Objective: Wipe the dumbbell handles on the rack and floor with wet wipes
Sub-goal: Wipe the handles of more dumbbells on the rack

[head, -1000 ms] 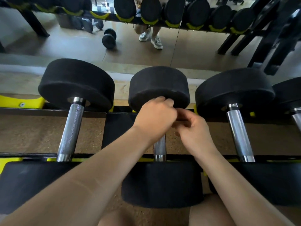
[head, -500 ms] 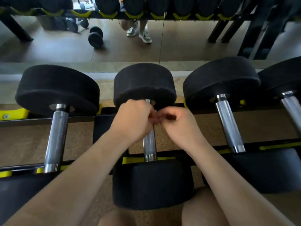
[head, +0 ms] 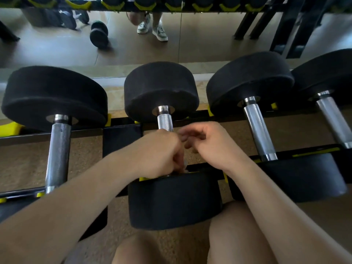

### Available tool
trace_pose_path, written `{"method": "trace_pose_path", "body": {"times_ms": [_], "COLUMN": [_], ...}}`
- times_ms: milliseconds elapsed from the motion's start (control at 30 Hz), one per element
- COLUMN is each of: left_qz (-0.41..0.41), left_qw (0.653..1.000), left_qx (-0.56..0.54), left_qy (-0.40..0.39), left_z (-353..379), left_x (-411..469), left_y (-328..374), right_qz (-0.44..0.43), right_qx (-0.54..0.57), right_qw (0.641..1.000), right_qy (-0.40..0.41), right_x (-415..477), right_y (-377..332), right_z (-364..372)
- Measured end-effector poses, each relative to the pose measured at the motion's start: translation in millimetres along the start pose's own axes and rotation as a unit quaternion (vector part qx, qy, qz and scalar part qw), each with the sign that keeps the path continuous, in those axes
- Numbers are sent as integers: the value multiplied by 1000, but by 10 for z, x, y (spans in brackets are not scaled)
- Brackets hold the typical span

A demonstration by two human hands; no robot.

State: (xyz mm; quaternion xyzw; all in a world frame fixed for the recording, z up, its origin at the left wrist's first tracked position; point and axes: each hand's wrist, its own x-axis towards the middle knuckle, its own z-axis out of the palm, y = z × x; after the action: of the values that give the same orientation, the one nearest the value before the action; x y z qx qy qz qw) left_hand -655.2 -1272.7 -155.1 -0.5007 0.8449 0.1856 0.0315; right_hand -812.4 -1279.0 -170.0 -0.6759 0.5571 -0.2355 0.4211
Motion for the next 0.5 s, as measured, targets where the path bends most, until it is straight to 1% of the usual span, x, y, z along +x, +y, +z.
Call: {"method": "trace_pose_path", "body": {"times_ms": [33,67,100,133,200,233,267,300,333,367,400,433,467,500], "left_qz": [9,17,22,24,25,16,-2,-18,-28,-33,-37,-46,-55,-60], "left_qw": [1000,999,997,993,978,969,963,965,973,980,981,977,974,973], "left_qx": [0,11,26,33,28,4,-32,-71,-108,-143,-180,-209,-221,-221], "left_qy": [3,27,65,110,207,248,266,254,204,133,69,22,-4,-11], "left_z": [3,15,35,48,68,81,92,108,117,125,116,101,90,83], "left_x": [-33,-48,-40,-20,42,50,34,0,-47,-96,-142,-175,-191,-196], "left_y": [-6,-17,-50,-91,-175,-195,-198,-204,-211,-224,-232,-243,-258,-267], "right_qz": [2,-3,-11,-20,-35,-38,-37,-33,-24,-8,8,19,20,15], "right_qx": [1,-6,-13,-15,-9,-2,0,-5,-19,-36,-45,-45,-40,-29], "right_qw": [999,998,997,997,999,999,999,999,999,997,993,990,989,990], "right_qy": [-41,-67,-76,-71,-35,-16,-3,-4,-27,-68,-109,-135,-141,-134], "right_x": [-31,-53,-64,-68,-62,-60,-58,-61,-63,-68,-71,-71,-68,-57], "right_y": [0,-2,-9,-13,-30,-38,-38,-36,-37,-46,-51,-47,-40,-36], "right_z": [-3,-9,-17,-19,-11,4,18,26,25,22,19,18,18,16]}}
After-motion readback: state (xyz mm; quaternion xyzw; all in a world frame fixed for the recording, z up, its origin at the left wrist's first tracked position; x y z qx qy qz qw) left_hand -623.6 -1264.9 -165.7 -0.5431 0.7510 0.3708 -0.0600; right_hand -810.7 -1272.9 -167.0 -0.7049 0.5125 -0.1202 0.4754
